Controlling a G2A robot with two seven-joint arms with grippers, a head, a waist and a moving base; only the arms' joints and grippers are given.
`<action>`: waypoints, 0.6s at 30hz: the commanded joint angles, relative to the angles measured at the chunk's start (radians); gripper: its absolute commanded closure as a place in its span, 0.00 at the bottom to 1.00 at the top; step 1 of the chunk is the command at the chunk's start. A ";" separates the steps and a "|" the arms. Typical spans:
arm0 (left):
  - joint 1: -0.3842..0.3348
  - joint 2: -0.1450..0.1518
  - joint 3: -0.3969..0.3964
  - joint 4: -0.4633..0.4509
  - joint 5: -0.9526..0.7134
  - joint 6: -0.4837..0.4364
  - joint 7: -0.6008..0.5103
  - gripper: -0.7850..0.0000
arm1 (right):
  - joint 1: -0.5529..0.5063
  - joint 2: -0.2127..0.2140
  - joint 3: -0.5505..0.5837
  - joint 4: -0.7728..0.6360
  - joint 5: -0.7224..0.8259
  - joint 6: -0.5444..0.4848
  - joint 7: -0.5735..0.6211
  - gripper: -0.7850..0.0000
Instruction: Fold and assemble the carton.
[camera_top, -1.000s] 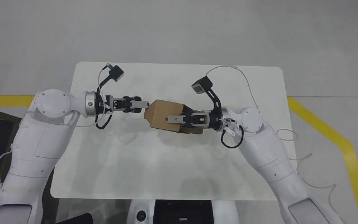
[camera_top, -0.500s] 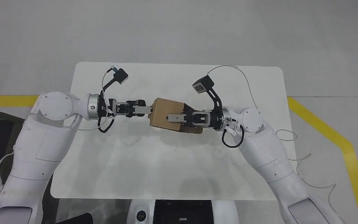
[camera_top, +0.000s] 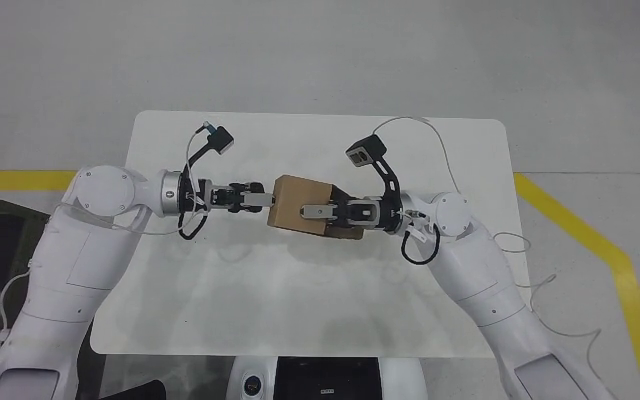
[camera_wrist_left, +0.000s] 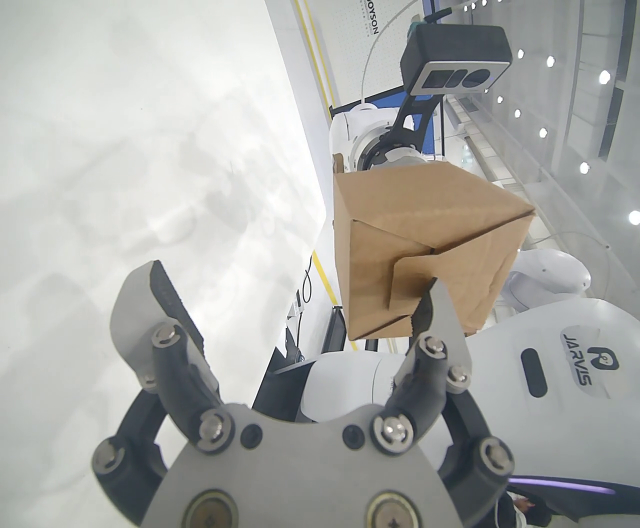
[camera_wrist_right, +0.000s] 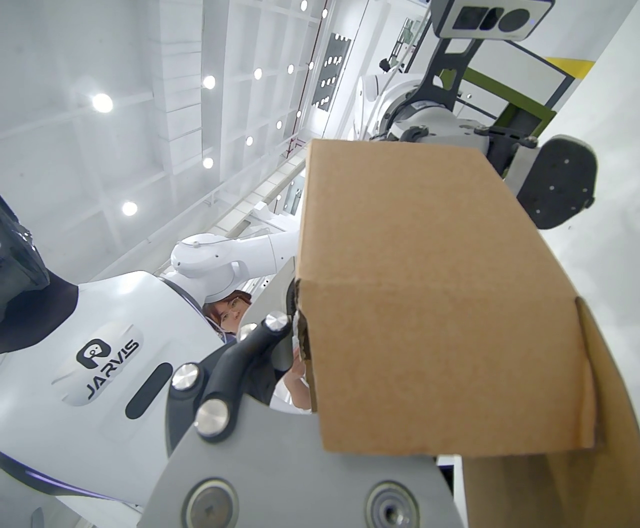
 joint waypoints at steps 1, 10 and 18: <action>-0.005 -0.001 0.006 0.005 -0.009 -0.002 -0.007 0.00 | 0.000 -0.001 -0.002 0.000 0.002 -0.001 0.002 1.00; -0.005 -0.007 0.025 0.006 -0.059 -0.006 -0.021 0.00 | 0.002 -0.004 -0.006 -0.005 0.029 -0.015 0.018 1.00; -0.011 -0.015 0.043 0.024 -0.128 -0.004 -0.029 0.00 | 0.001 -0.006 0.001 -0.004 0.062 -0.027 0.029 1.00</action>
